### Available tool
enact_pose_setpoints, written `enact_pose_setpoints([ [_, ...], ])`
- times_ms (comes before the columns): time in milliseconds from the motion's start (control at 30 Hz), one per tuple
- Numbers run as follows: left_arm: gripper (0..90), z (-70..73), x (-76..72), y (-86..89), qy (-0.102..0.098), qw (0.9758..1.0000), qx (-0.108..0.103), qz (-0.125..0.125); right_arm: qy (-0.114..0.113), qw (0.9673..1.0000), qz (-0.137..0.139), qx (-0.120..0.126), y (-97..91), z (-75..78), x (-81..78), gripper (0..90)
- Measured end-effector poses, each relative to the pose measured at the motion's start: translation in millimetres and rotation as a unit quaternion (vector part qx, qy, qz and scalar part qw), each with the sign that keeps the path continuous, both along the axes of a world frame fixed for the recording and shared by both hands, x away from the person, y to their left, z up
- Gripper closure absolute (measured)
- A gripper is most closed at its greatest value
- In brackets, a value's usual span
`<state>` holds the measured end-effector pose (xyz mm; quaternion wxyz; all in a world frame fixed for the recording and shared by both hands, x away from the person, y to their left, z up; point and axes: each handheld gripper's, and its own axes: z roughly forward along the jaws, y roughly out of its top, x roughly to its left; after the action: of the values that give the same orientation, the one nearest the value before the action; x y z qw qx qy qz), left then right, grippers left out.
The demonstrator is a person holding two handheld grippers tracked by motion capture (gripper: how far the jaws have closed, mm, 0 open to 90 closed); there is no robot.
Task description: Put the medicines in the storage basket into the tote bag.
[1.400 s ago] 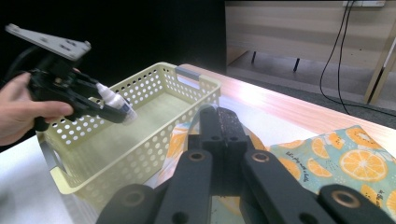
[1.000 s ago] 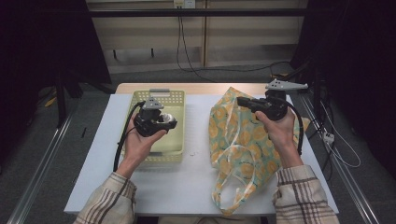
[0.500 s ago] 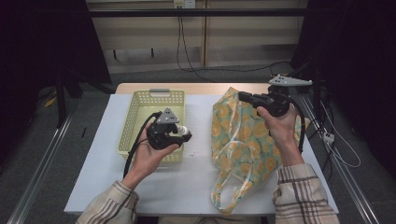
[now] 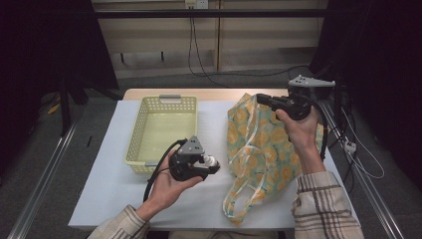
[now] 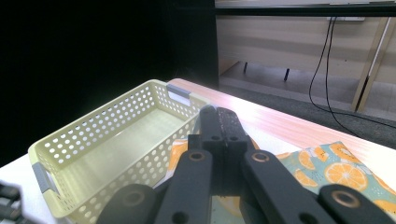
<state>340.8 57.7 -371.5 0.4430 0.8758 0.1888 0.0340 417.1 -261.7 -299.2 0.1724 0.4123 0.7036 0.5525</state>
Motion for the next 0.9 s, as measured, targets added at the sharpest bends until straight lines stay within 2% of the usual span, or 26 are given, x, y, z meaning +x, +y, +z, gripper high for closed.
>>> enact_pose_setpoints([
  [167, 60.0, -2.7, -10.6, -9.9, 0.000, 0.9995, -0.007, -0.030, 0.004, 1.0000, 0.000, -0.003, -0.3, -2.1, 1.4, 90.0],
  [267, 60.0, -7.3, -11.3, -15.2, 0.006, 0.9993, -0.007, -0.035, 0.006, 1.0000, -0.002, -0.002, -0.1, -2.9, 1.8, 90.0],
  [333, 60.0, -8.8, -11.8, -17.9, 0.001, 0.9992, -0.014, -0.037, 0.005, 1.0000, -0.001, -0.004, 0.8, -2.9, 1.4, 90.0],
  [467, 60.0, -3.7, -11.1, -24.3, 0.000, 0.9988, -0.021, -0.044, 0.007, 1.0000, 0.001, -0.007, 2.3, -3.9, 2.3, 90.0],
  [600, 60.0, -1.6, -15.4, -36.0, -0.001, 0.9974, -0.033, -0.065, 0.010, 0.9999, 0.000, -0.007, 2.7, -5.3, 3.6, 90.0],
  [667, 60.0, -2.0, -18.1, -42.4, -0.001, 0.9967, -0.031, -0.075, 0.011, 0.9999, 0.000, -0.009, 2.8, -5.2, 3.5, 90.0],
  [733, 60.0, -5.3, -19.7, -49.4, 0.000, 0.9964, -0.026, -0.081, 0.010, 0.9999, 0.001, -0.010, 2.8, -5.1, 3.3, 90.0],
  [867, 60.0, -22.6, -17.3, -64.4, 0.001, 0.9966, -0.015, -0.081, 0.012, 0.9999, 0.001, -0.010, 3.9, -5.3, 2.8, 90.0],
  [900, 60.0, -26.6, -15.3, -67.6, 0.006, 0.9966, -0.020, -0.080, 0.012, 0.9999, 0.001, -0.010, 4.0, -5.5, 2.8, 90.0],
])
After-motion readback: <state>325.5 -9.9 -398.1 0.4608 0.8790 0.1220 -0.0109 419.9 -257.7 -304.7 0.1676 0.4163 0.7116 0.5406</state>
